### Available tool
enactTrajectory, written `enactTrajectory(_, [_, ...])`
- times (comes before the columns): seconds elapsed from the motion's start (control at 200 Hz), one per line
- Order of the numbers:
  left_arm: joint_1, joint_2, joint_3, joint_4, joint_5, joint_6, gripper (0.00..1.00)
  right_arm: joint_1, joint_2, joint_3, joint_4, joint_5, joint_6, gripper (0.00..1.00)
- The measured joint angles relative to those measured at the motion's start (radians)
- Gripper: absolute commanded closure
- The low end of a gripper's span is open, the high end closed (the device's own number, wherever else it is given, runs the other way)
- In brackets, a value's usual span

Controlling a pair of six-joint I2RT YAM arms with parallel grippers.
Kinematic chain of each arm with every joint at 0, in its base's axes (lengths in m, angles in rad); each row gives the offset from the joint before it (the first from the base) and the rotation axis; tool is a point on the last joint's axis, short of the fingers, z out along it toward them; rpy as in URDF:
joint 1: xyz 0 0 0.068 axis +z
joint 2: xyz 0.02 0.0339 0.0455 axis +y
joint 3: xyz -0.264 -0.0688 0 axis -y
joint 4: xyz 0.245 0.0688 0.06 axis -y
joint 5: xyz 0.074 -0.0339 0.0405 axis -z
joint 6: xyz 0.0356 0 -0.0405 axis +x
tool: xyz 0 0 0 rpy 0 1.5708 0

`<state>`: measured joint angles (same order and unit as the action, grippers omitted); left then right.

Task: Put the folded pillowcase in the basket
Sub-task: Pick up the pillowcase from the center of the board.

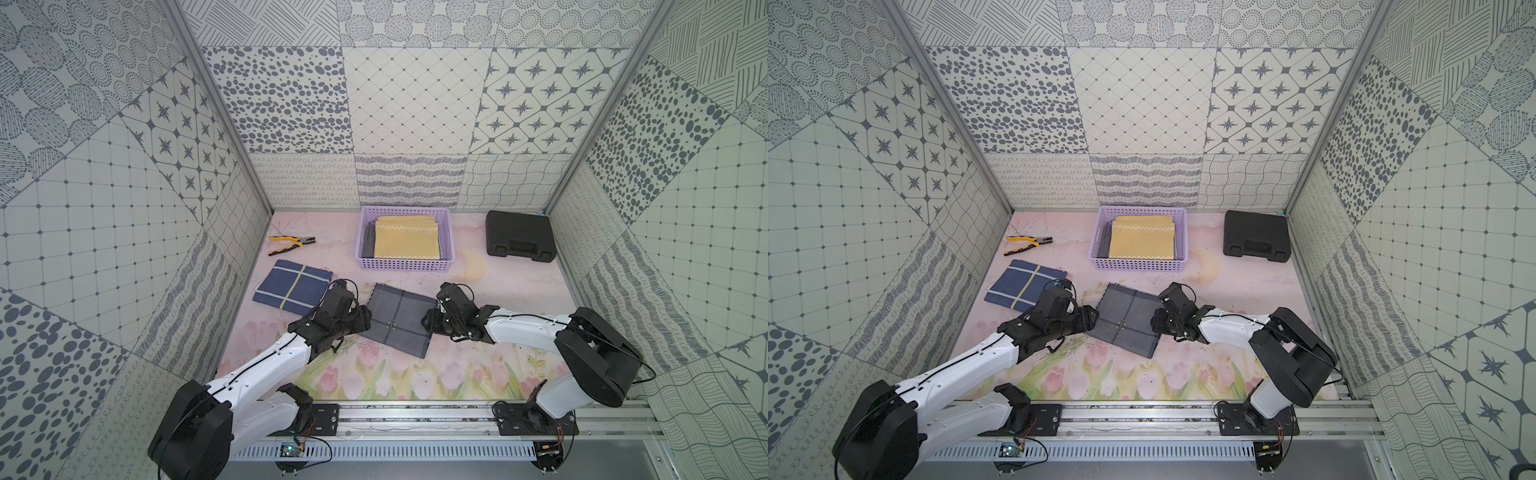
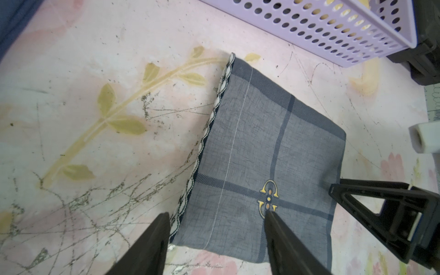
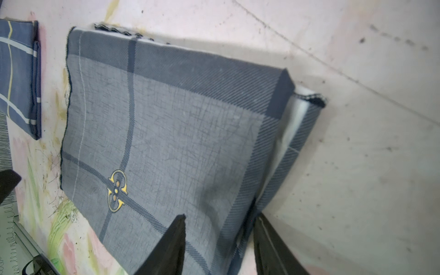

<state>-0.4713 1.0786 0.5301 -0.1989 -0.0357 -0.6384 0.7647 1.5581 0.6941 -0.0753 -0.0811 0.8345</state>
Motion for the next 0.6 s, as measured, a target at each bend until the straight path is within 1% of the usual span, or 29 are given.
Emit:
enactTrajectory(0.055, [0.003, 0.0, 0.0, 0.0, 0.002, 0.001, 0.32, 0.0, 0.006, 0.0, 0.007, 0.0, 0.005, 0.58])
enactTrajectory(0.2, [0.009, 0.003, -0.001, 0.002, 0.006, 0.006, 0.32, 0.0, 0.023, 0.001, 0.028, 0.001, 0.012, 0.74])
enactTrajectory(0.325, [0.02, 0.018, -0.001, 0.008, 0.012, 0.01, 0.31, 0.0, 0.031, 0.0, 0.035, 0.004, 0.021, 0.81])
enactTrajectory(0.385, [0.027, 0.029, -0.001, 0.013, 0.017, 0.012, 0.31, 0.0, 0.034, 0.0, 0.037, 0.004, 0.021, 0.87])
enactTrajectory(0.415, [0.031, 0.037, -0.001, 0.016, 0.023, 0.014, 0.31, 0.0, 0.034, 0.0, 0.038, 0.005, 0.02, 0.88])
enactTrajectory(0.485, [0.043, 0.056, -0.001, 0.027, 0.031, 0.014, 0.31, 0.0, 0.034, 0.0, 0.044, 0.005, 0.021, 0.94])
enactTrajectory(0.6, [0.066, 0.095, 0.0, 0.05, 0.044, 0.015, 0.3, 0.0, 0.034, 0.0, 0.055, 0.005, 0.014, 0.99])
